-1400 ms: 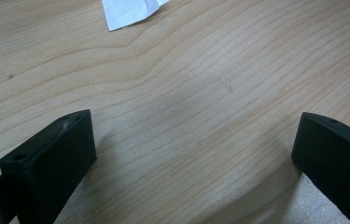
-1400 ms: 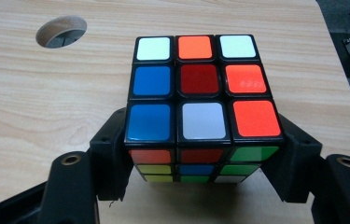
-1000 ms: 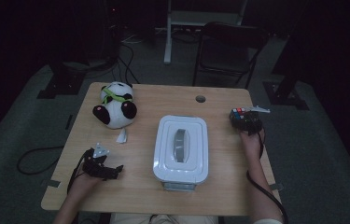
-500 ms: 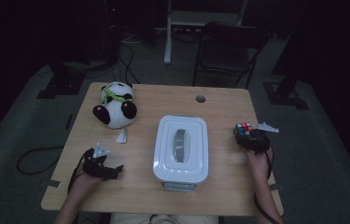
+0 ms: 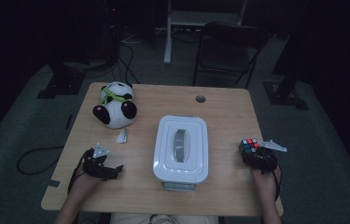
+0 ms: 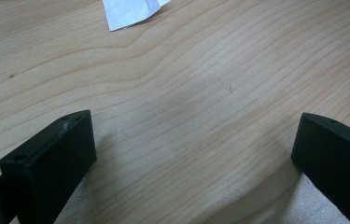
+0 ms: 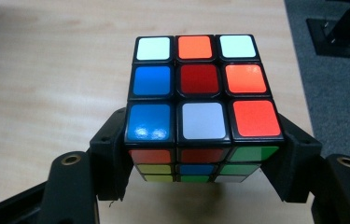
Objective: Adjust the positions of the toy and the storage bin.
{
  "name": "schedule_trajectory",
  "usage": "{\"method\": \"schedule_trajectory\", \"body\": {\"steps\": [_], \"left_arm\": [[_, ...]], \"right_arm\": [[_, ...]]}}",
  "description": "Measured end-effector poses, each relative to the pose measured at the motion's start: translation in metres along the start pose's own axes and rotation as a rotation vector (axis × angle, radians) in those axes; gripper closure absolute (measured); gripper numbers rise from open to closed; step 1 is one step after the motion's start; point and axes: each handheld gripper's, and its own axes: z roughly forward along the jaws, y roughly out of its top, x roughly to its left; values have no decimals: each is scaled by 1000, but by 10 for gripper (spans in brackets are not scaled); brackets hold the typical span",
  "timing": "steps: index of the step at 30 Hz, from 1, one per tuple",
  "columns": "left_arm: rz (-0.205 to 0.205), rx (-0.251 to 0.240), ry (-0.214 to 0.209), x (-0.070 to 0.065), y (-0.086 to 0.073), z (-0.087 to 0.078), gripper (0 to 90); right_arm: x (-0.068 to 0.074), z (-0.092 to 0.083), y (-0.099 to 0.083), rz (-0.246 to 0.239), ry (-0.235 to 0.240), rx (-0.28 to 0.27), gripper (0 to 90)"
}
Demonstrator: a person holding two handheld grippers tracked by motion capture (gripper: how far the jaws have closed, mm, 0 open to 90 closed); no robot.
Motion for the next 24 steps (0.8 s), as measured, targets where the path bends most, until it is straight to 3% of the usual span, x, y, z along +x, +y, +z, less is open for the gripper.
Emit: {"method": "schedule_trajectory", "body": {"steps": [3, 9, 13, 16, 20, 22, 24], "left_arm": [[0, 0, 0, 0, 0, 0, 4], [0, 0, 0, 0, 0, 0, 4], [-3, -1, 2, 0, 0, 0, 4], [-9, -1, 6, 0, 0, 0, 4], [-7, 0, 5, 0, 0, 0, 3], [-5, 0, 5, 0, 0, 0, 4], [-3, 0, 3, 0, -1, -1, 4]], "right_arm": [[2, -4, -11, -6, -5, 25, 337], [1, -8, -25, 22, 0, 19, 337], [0, -8, -25, 18, 13, 19, 332], [-1, -9, -24, 36, 30, 9, 260], [-2, -13, -18, 16, 17, -19, 190], [-2, -16, -13, 5, 42, -38, 118], [-2, -20, -9, -1, 39, -56, 134]]}}
